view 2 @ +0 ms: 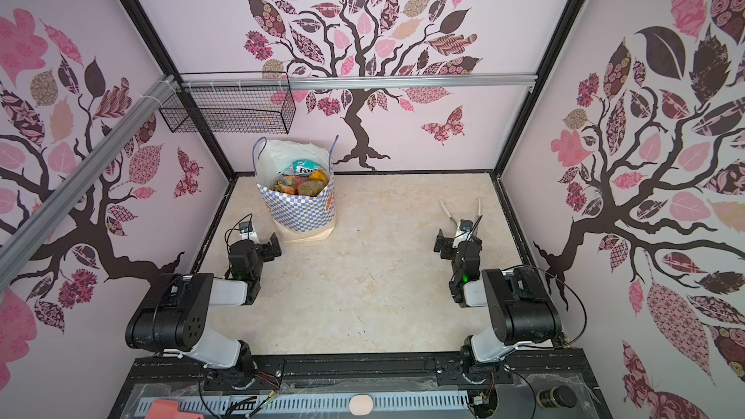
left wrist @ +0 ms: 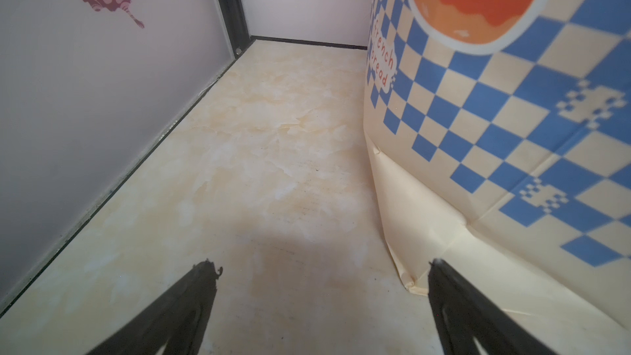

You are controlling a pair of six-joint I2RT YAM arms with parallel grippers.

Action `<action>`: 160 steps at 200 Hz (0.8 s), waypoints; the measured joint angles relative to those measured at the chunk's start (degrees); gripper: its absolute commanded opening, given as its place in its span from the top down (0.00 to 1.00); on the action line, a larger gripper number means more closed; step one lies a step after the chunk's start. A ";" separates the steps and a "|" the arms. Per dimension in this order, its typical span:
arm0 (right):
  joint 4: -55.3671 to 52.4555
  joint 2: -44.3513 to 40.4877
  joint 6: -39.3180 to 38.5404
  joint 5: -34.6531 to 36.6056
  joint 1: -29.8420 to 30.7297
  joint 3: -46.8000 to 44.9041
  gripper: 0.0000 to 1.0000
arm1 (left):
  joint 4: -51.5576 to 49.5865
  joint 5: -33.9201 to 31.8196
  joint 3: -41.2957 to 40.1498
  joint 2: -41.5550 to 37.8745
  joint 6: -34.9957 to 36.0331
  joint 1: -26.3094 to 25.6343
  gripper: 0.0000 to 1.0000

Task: Take the snacks out of the paper bag
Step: Move the paper bag to the center of the table.

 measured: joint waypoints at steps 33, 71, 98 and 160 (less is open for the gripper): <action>0.04 0.00 -0.02 0.00 -0.02 0.00 0.01 | 0.26 0.24 0.00 0.00 -0.02 0.37 0.01; -6.36 -6.75 1.20 2.93 1.27 0.17 0.00 | 0.83 0.35 0.00 0.00 -0.04 0.70 0.01; -22.80 -21.14 9.07 5.09 1.79 5.05 0.00 | 0.76 -1.70 0.00 -0.68 -0.42 0.61 0.01; -57.42 -27.85 28.09 -9.97 5.22 32.04 0.00 | -37.51 -7.10 19.61 -25.57 -8.70 -2.67 0.03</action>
